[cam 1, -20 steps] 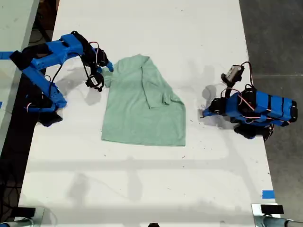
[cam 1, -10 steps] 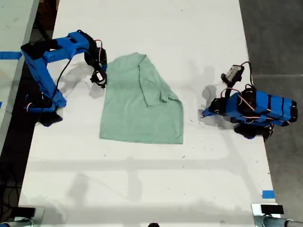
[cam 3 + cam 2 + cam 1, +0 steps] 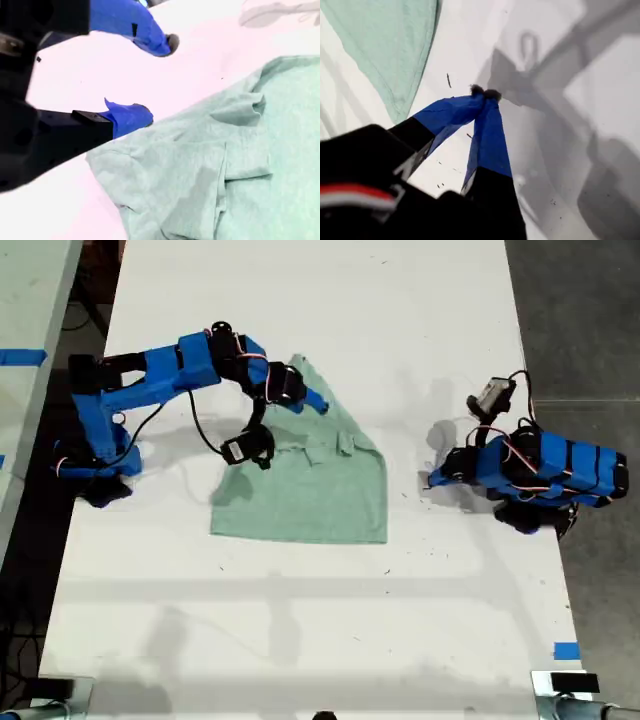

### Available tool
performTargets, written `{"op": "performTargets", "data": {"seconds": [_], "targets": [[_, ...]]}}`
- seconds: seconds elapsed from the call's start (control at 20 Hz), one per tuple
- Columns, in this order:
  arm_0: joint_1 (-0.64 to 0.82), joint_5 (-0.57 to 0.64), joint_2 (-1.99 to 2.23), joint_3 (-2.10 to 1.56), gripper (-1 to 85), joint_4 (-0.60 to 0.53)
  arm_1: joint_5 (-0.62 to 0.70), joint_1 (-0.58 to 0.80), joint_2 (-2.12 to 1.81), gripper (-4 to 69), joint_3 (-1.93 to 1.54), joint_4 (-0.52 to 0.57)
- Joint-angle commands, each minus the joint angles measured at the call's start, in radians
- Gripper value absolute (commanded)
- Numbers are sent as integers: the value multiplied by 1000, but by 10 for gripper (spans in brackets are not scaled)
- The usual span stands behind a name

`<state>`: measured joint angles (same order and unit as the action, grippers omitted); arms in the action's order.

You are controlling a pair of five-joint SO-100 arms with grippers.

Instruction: Fold t shirt

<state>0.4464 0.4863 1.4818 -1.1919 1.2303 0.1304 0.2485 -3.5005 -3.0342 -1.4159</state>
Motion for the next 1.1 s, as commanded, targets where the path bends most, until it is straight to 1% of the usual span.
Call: {"op": "performTargets", "data": {"seconds": [0.0,0.05,0.15,0.2,0.25,0.35,0.4,0.45,0.5,0.55,0.6,0.7,0.8,1.05], "targets": [[106,6,106,80,-1,127,-12,-21,-9,-12,-32,6],[149,12,198,48,-1,160,-12,-23,-9,-12,-32,6],[209,14,471,-118,-1,149,-12,-21,-9,-12,-32,6],[219,8,646,-265,-1,97,-12,-21,-9,-12,-32,6],[210,-9,844,-471,-1,11,-12,-21,-9,-12,-32,6],[118,-72,1269,-936,-1,-201,-12,-21,-9,-12,-32,6],[60,-114,1462,-1155,-1,-285,-12,-21,-9,-12,-32,6],[18,-146,1647,-1365,-1,-345,-12,-20,-9,-12,-32,6],[-14,-172,1827,-1557,-1,-374,-14,-20,-9,-12,-32,6],[-44,-196,2031,-1736,-1,-379,-15,-20,-9,-12,-32,6],[-86,-219,2129,-1856,-1,-365,-17,-20,-9,-12,-32,6],[-114,-147,2111,-2005,-1,-453,-20,-20,-9,-12,-32,6],[-71,-143,2117,-2008,-1,-414,-25,-17,-9,-12,-32,6],[-81,-178,2117,-2017,-1,-391,-31,-20,-9,-12,-32,6]]}}
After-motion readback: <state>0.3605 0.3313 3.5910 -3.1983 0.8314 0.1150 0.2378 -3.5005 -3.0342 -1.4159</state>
